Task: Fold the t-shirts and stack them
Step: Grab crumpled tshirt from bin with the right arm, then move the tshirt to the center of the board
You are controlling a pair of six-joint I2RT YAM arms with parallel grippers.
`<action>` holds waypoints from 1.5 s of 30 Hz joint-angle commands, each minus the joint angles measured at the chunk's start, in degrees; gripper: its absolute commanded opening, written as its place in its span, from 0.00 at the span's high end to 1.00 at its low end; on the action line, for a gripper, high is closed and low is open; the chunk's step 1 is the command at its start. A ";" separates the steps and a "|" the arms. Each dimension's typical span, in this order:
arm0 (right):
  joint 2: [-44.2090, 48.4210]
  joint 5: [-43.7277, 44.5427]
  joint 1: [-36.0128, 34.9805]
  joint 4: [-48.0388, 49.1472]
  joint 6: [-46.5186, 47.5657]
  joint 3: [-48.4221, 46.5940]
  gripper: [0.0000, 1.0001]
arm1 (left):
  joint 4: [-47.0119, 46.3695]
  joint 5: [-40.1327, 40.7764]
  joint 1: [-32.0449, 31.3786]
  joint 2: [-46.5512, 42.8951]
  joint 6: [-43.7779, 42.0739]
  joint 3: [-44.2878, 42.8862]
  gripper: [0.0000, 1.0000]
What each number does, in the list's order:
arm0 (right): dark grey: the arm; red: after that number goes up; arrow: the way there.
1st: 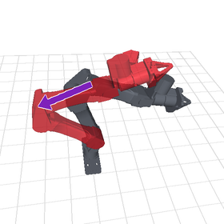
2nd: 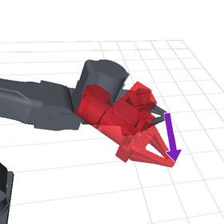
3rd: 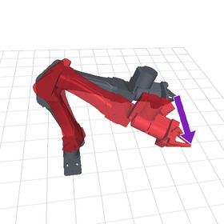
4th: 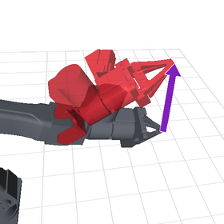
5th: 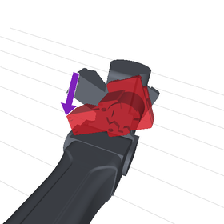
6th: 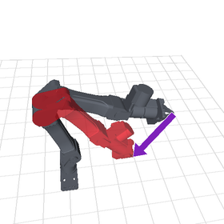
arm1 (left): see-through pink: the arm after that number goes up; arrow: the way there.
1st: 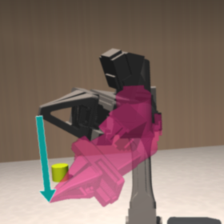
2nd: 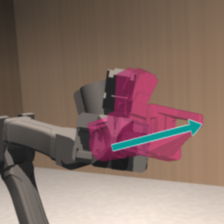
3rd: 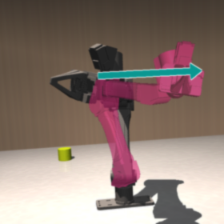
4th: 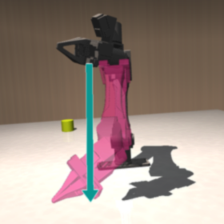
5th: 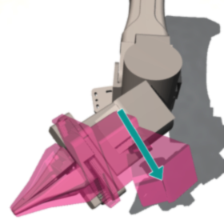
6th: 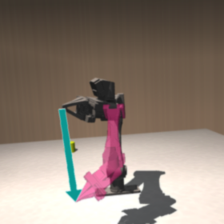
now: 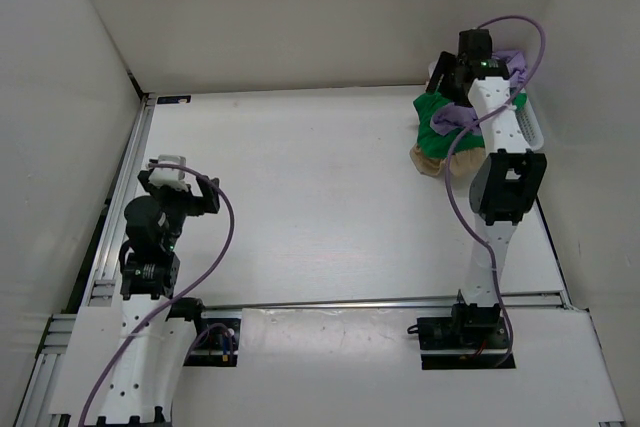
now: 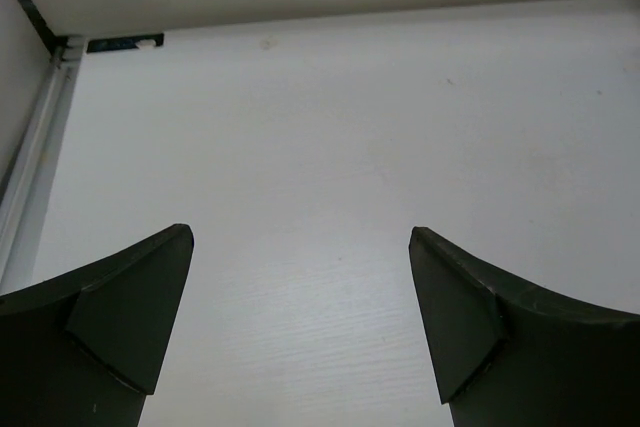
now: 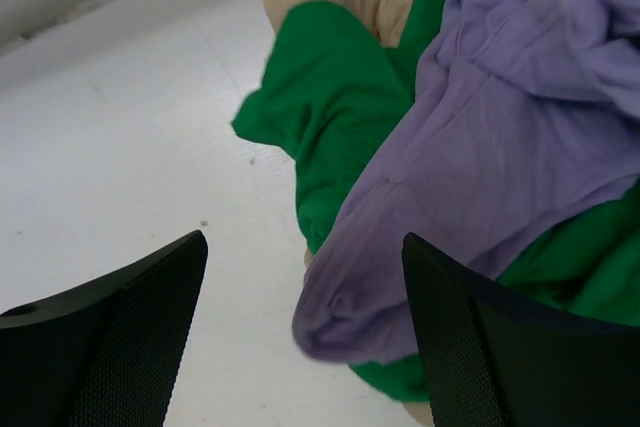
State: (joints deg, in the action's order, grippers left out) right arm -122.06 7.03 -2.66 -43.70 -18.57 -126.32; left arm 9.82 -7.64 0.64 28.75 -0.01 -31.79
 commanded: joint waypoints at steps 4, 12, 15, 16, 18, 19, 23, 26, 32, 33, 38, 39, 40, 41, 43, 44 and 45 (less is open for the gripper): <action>-1.69 2.10 0.02 -1.30 -3.14 0.54 0.31 | 6.17 -3.17 0.23 2.71 0.01 -1.43 0.00; 3.14 6.24 0.02 -0.77 -3.14 6.35 0.65 | 7.31 -3.96 0.23 3.24 0.01 -1.96 0.00; 3.76 7.83 0.02 -0.77 -3.14 8.19 0.89 | 7.31 -4.49 0.23 2.71 0.01 -1.44 0.00; 3.76 8.35 0.02 -0.77 -3.14 8.20 0.93 | 7.84 -4.49 0.23 2.10 0.01 -1.43 0.00; 2.98 8.35 0.02 -1.73 -3.14 8.20 1.00 | 7.84 -4.49 0.23 2.10 0.01 -1.43 0.00; 2.97 8.35 0.02 -2.52 -3.14 7.33 1.00 | 7.84 -4.49 0.23 2.10 0.01 -1.43 0.00; 4.54 8.35 0.02 -3.05 -3.76 4.60 1.00 | 7.84 -4.49 0.23 1.57 0.01 -1.96 0.00; 10.32 9.31 0.02 -3.05 -4.28 -0.21 1.00 | 8.37 -4.49 0.23 1.04 0.01 -1.96 0.00; 25.69 11.70 0.02 12.21 -4.19 -4.37 1.00 | 8.37 -0.98 0.23 0.43 0.01 -1.43 0.00; 27.38 10.21 -0.85 15.28 -4.20 -4.37 1.00 | 8.37 -0.45 0.23 0.43 0.01 -1.43 0.00; 31.88 3.97 -14.81 28.40 3.51 -8.84 1.00 | 8.37 0.78 0.23 -1.68 0.01 -2.05 0.00; 31.88 2.57 -17.71 29.45 4.76 -10.77 1.00 | 8.37 1.57 0.23 -2.20 0.01 -2.05 0.00; 31.88 1.25 -24.09 30.77 5.90 -10.79 1.00 | 8.37 2.10 0.23 -2.21 0.01 -2.05 0.00; 31.88 0.02 -27.46 33.57 8.35 -10.79 1.00 | 8.37 2.62 0.23 -2.82 0.01 -2.05 0.00; 31.88 -2.10 -37.62 35.78 10.91 -10.79 1.00 | 8.37 4.21 0.23 -3.43 0.01 -2.05 0.00; 31.36 -3.50 -40.64 37.36 12.14 -10.79 1.00 | 8.37 4.73 0.23 -3.44 0.01 -2.05 0.00; 31.36 -4.73 -43.55 37.37 14.94 -10.79 1.00 | 8.37 5.70 0.23 -4.05 0.01 -2.05 0.00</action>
State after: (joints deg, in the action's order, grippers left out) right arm -87.77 7.77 -39.66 -11.88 -11.27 -137.58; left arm 18.00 -5.21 0.64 25.76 -0.01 -31.79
